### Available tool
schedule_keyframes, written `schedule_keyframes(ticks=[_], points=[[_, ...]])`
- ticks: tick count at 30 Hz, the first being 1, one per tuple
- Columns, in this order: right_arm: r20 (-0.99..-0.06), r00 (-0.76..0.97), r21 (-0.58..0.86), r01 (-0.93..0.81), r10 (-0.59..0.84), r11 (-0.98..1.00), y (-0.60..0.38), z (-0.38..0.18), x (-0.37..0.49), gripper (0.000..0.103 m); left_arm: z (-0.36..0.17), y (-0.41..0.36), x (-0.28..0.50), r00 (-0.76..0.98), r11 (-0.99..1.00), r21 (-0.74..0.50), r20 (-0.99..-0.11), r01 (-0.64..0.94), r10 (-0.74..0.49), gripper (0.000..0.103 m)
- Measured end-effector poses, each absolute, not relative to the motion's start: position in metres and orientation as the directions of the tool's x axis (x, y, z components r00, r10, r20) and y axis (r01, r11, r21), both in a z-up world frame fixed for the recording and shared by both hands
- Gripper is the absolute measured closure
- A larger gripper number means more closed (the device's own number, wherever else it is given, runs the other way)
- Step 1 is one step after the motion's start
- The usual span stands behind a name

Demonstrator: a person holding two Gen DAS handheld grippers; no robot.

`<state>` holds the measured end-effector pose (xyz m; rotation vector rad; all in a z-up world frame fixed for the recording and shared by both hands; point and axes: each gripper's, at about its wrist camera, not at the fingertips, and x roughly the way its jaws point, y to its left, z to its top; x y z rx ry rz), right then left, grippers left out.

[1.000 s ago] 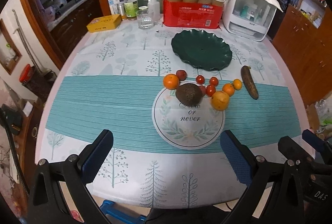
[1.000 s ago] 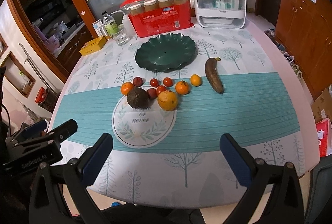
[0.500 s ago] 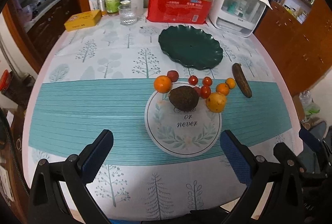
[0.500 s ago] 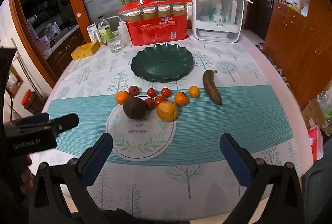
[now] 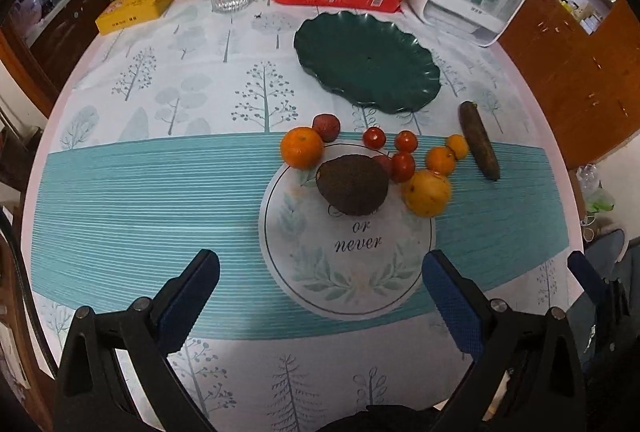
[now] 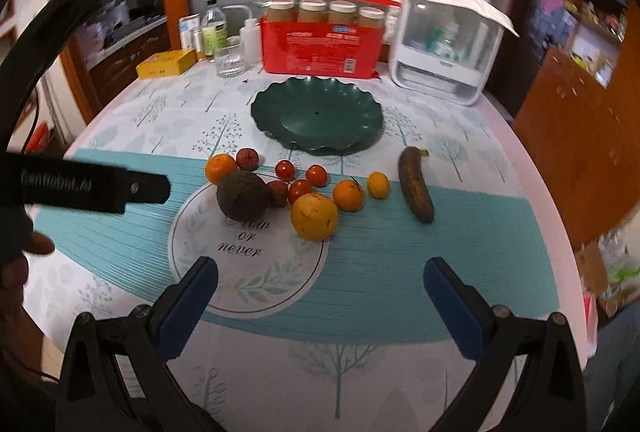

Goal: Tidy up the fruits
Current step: 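Close the left gripper on the brown avocado while the right gripper grasps the yellow grapefruit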

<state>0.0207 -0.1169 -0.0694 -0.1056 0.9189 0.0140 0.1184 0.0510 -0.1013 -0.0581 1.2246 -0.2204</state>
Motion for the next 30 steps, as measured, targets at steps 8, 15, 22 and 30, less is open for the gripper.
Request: schedule_keyframes(ticks=[8, 15, 22, 30], points=[[-0.803, 0.596, -0.119, -0.149, -0.007, 0.982, -0.128, -0.105, 0.063, 0.000, -0.131, 0.035, 0.155, 0.257, 0.984, -0.152, -0.951, 0.091, -0.170, 0.003], [-0.827, 0.560, -0.109, -0.233, 0.041, 0.966, -0.132, -0.140, 0.097, 0.003, -0.163, 0.020, 0.185, 0.205, 0.983, -0.179, -0.961, 0.040, -0.184, 0.003], [-0.867, 0.485, -0.040, -0.297, 0.114, 0.954, -0.133, -0.175, 0.121, 0.011, -0.194, 0.006, 0.206, 0.139, 0.982, -0.188, -0.973, -0.007, -0.185, 0.008], [-0.885, 0.423, 0.059, -0.316, 0.196, 0.947, -0.140, -0.197, 0.134, 0.019, -0.217, -0.004, 0.221, 0.085, 0.980, -0.192, -0.979, -0.045, -0.188, 0.018]])
